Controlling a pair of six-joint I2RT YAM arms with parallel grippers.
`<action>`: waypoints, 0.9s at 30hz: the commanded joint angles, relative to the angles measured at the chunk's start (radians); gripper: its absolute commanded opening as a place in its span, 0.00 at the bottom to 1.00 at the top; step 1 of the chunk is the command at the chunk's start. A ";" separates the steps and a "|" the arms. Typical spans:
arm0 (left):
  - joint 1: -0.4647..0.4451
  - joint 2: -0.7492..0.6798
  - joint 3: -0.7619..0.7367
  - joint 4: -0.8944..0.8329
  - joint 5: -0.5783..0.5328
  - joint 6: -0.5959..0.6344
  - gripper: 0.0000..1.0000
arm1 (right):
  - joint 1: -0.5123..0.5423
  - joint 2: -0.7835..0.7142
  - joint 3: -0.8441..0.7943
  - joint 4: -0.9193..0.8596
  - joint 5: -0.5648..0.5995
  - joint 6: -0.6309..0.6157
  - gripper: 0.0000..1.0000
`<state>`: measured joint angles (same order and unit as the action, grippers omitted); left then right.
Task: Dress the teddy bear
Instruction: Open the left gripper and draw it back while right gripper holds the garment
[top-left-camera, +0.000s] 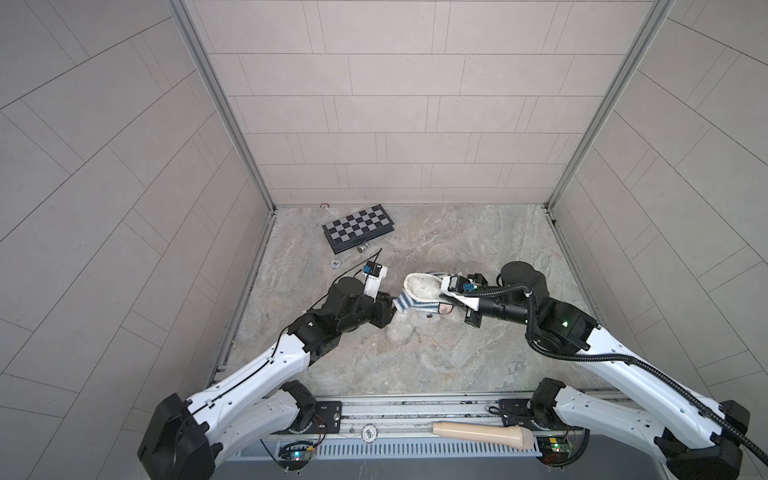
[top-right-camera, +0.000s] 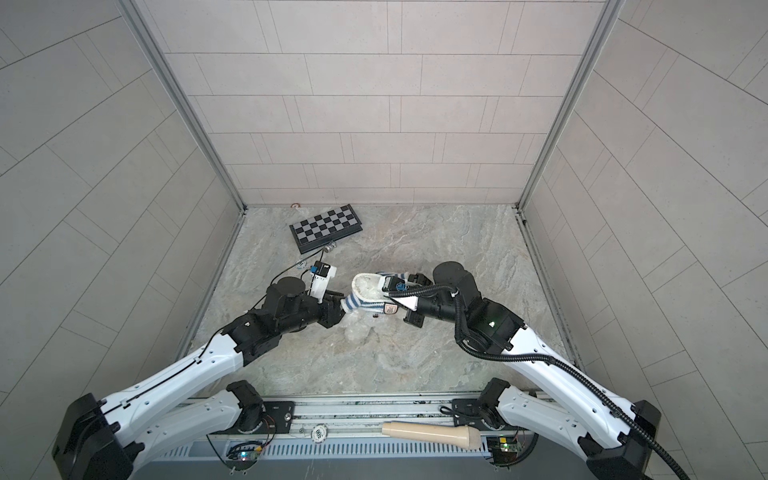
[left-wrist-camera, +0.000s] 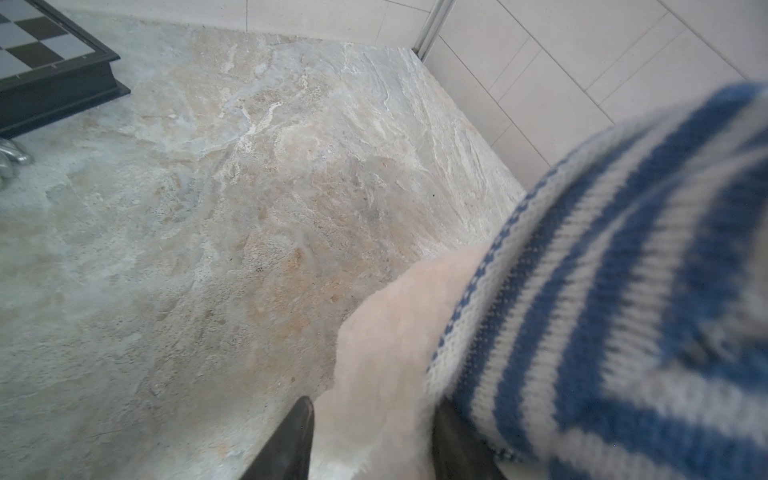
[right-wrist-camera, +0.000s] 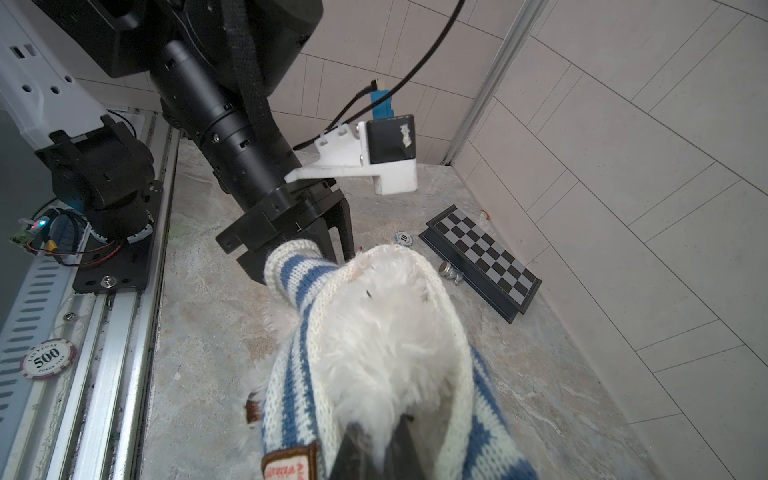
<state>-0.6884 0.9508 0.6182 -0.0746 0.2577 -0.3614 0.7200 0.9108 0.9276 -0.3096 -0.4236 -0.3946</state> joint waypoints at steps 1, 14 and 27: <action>0.001 -0.038 -0.008 -0.075 -0.026 0.029 0.55 | -0.042 -0.002 0.049 -0.032 -0.013 -0.045 0.00; -0.003 -0.155 0.024 -0.168 -0.026 0.081 0.69 | -0.214 0.033 0.035 -0.051 -0.203 -0.131 0.00; -0.008 -0.114 0.184 -0.284 0.058 0.143 0.73 | -0.215 0.113 0.048 -0.040 -0.242 -0.140 0.00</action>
<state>-0.6926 0.8558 0.7570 -0.3145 0.2829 -0.2554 0.5056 1.0538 0.9443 -0.3412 -0.6247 -0.4946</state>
